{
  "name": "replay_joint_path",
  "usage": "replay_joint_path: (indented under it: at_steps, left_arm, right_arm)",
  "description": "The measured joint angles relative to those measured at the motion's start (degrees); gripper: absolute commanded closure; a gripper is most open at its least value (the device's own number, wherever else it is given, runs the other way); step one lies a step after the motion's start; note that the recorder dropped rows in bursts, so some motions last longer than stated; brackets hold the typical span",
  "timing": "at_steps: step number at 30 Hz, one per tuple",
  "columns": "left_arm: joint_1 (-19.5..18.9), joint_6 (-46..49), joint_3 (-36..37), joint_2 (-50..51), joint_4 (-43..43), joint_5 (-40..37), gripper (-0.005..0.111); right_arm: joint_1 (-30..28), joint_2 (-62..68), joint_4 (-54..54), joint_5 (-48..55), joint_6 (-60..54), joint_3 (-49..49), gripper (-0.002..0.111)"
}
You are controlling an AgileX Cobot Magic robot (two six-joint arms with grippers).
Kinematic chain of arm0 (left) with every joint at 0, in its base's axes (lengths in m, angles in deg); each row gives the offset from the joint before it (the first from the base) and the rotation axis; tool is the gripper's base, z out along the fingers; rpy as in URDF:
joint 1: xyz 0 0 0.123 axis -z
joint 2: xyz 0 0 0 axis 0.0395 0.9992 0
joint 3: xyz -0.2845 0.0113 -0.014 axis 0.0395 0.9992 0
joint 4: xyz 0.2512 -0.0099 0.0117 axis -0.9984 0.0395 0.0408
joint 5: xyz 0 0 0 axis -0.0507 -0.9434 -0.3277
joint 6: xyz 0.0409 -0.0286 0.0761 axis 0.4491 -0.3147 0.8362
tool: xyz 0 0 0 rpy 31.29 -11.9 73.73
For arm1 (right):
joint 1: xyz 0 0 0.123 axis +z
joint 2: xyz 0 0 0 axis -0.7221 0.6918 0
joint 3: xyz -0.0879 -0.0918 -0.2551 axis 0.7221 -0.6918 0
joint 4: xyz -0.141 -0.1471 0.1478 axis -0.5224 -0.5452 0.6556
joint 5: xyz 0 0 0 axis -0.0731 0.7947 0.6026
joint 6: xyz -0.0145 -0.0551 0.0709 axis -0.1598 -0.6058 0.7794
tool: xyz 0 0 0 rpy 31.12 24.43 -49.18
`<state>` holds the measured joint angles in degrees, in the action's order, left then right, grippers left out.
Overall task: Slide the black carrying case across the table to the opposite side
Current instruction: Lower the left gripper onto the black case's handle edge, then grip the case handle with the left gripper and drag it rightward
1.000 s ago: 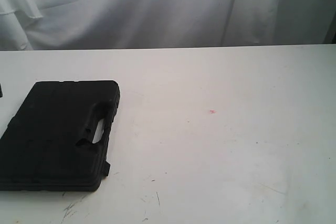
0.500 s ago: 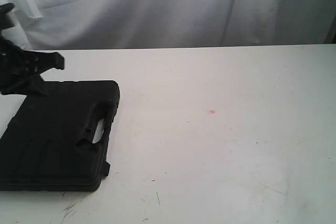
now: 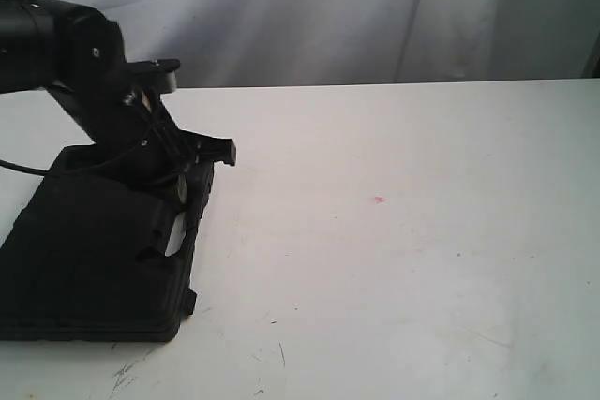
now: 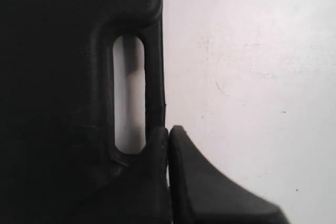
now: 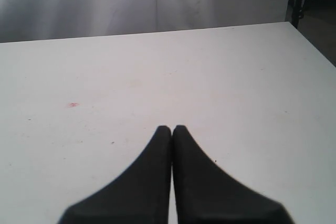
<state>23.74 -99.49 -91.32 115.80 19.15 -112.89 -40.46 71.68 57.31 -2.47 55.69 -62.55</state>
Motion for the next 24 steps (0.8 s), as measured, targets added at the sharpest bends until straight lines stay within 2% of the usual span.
replay_joint_path:
  at_steps: [2, 4, 6, 8, 17, 24]
  left_arm:
    - [0.7, -2.3, -0.7, 2.7, -0.7, 0.7, 0.098]
    - [0.7, -3.5, -1.3, 4.6, -2.0, 1.1, 0.083]
    - [0.7, -3.6, -2.0, 6.0, -3.1, 1.9, 0.072]
    - [0.7, -3.6, -3.1, 7.4, -3.5, 2.6, 0.067]
    - [0.7, -5.1, -12.0, 15.9, -5.3, -0.8, 0.067]
    - [0.7, -8.3, -12.2, 17.0, -8.1, -1.5, 0.067]
  right_arm:
    - [0.0, 0.0, 0.0, 0.0, 0.0, 0.0, 0.108]
    - [0.0, 0.0, 0.0, 0.0, 0.0, 0.0, 0.108]
    - [0.0, 0.0, 0.0, 0.0, 0.0, 0.0, 0.108]
    - [0.0, 0.0, 0.0, 0.0, 0.0, 0.0, 0.108]
    - [0.0, 0.0, 0.0, 0.0, 0.0, 0.0, 0.108]
    - [0.0, 0.0, 0.0, 0.0, 0.0, 0.0, 0.108]
